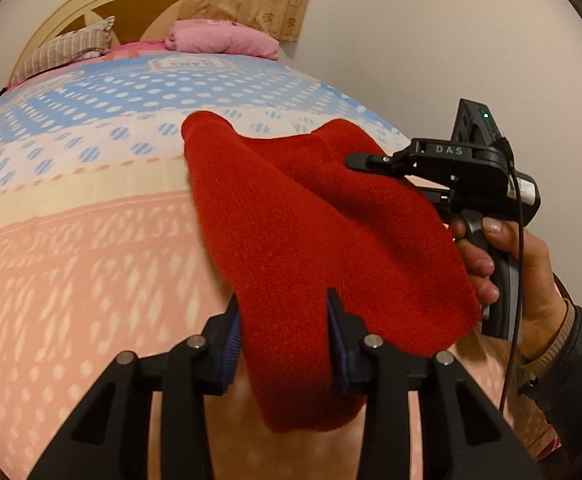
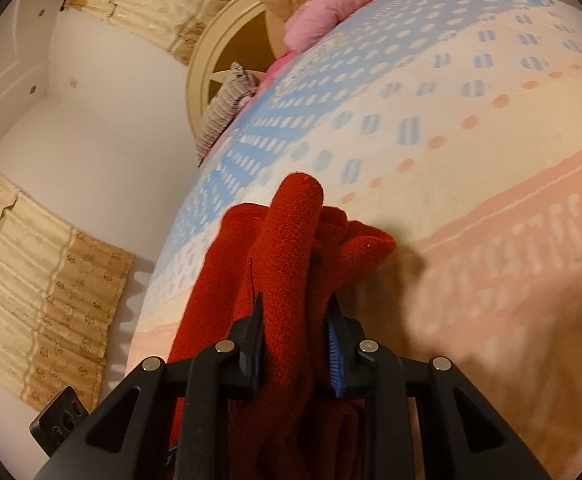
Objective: Fold small clothes
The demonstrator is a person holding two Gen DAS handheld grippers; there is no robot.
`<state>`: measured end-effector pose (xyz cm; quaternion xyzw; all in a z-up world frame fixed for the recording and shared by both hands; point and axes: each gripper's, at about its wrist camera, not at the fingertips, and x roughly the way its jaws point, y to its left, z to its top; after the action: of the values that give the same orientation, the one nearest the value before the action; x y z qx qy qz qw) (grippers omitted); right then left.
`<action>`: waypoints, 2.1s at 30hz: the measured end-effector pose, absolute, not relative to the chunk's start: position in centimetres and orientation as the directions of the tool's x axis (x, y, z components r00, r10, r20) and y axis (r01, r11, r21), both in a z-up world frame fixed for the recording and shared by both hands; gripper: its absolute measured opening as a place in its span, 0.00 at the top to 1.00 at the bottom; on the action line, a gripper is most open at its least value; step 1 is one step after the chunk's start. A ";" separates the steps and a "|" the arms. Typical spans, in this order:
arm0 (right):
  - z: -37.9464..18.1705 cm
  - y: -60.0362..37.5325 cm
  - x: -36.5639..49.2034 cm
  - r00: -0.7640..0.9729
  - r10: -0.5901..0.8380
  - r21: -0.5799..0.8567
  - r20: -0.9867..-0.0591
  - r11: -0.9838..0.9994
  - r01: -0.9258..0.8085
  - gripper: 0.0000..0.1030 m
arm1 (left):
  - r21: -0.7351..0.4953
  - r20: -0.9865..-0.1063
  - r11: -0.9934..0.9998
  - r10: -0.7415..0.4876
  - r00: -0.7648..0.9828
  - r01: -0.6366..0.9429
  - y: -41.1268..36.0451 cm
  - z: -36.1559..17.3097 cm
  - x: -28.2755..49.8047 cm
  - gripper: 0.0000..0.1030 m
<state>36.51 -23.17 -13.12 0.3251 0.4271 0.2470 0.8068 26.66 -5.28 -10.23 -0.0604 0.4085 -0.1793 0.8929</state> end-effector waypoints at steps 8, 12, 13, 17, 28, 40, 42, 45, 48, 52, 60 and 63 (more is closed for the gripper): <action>-11.3 -17.2 34.8 0.442 0.747 0.745 -0.496 0.628 -0.226 0.75 | -0.209 -0.709 0.956 -0.294 0.641 0.207 -2.0 -9.0 22.5 0.62; -10.9 -13.6 34.0 0.396 0.780 0.751 -0.485 0.603 -0.269 0.75 | -0.197 -0.703 0.966 -0.258 0.663 0.167 -0.1 -8.4 20.5 0.63; -10.9 -12.5 33.8 0.382 0.790 0.755 -0.479 0.593 -0.278 0.75 | -0.195 -0.703 0.968 -0.250 0.666 0.158 0.3 -8.3 20.2 0.63; -10.9 -9.1 33.1 0.339 0.815 0.764 -0.470 0.568 -0.307 0.75 | -0.194 -0.697 0.973 -0.226 0.681 0.124 2.2 -7.8 18.5 0.63; -10.8 -1.6 31.1 0.233 0.860 0.774 -0.454 0.510 -0.374 0.75 | -0.178 -0.677 0.983 -0.153 0.720 0.042 6.5 -7.1 14.5 0.63; -11.2 5.3 29.1 0.134 0.885 0.784 -0.447 0.459 -0.419 0.75 | -0.174 -0.665 0.984 -0.085 0.742 -0.043 10.7 -7.1 10.0 0.63; -11.2 6.6 28.8 0.116 0.887 0.784 -0.447 0.451 -0.427 0.75 | -0.172 -0.664 0.984 -0.074 0.744 -0.055 11.2 -7.2 9.3 0.63; -11.1 8.5 28.1 0.088 0.889 0.781 -0.450 0.439 -0.445 0.75 | -0.170 -0.663 0.983 -0.058 0.746 -0.075 12.0 -7.3 8.3 0.63; -11.1 10.1 27.7 0.062 0.889 0.779 -0.454 0.430 -0.457 0.75 | -0.166 -0.665 0.982 -0.043 0.746 -0.092 12.8 -7.6 7.6 0.63; -11.4 11.8 27.2 0.037 0.885 0.778 -0.463 0.426 -0.462 0.75 | -0.167 -0.679 0.980 -0.034 0.734 -0.110 13.6 -8.3 6.9 0.63; -11.7 14.0 26.5 0.010 0.877 0.771 -0.481 0.428 -0.472 0.75 | -0.163 -0.704 0.977 -0.018 0.710 -0.137 14.0 -10.0 5.5 0.63; -11.9 14.0 26.7 0.010 0.872 0.770 -0.490 0.439 -0.463 0.75 | -0.157 -0.724 0.978 -0.018 0.689 -0.139 14.0 -10.9 5.3 0.59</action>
<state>26.68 14.03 -11.93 0.2023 0.5052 0.4896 0.6812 5.33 14.03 -10.89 -0.1002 0.3928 0.0332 0.9136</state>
